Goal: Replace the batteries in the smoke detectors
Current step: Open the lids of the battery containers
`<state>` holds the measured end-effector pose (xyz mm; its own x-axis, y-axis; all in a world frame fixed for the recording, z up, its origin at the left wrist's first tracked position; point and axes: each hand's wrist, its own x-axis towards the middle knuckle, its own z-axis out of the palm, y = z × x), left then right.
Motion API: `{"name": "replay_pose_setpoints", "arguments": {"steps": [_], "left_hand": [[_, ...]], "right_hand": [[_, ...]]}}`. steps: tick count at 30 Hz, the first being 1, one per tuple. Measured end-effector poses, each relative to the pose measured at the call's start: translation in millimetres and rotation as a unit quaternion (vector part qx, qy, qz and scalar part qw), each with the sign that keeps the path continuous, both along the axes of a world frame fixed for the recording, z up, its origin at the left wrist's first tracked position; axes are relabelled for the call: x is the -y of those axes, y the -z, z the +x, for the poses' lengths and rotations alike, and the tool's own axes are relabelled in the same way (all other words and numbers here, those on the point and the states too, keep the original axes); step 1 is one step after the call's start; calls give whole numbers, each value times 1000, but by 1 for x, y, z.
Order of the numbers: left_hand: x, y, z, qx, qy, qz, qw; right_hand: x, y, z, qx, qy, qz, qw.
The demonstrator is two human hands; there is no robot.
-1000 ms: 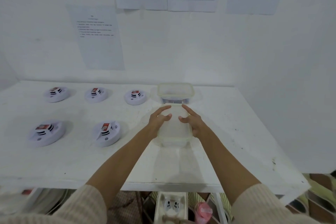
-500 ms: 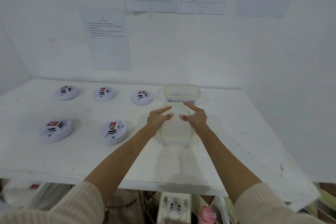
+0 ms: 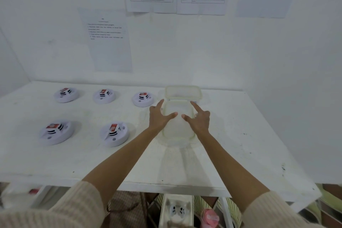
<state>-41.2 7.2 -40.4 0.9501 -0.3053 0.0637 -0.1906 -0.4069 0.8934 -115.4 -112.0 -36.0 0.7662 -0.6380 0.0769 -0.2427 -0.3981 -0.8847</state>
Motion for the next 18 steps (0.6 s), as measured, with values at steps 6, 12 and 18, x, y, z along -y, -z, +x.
{"name": "replay_pose_setpoints", "arguments": {"steps": [6,12,18], "left_hand": [[-3,2,1,-52,-18,-34,998],[-1,-3,-3,-54,-34,-109,992],[6,-4,-4,-167,-77,-247,951]], "right_hand": [[7,-4,-7,54,-49,93,993],[16,-6,-7,72,-45,187,979],[26,0,-9,41,-56,258,963]]}}
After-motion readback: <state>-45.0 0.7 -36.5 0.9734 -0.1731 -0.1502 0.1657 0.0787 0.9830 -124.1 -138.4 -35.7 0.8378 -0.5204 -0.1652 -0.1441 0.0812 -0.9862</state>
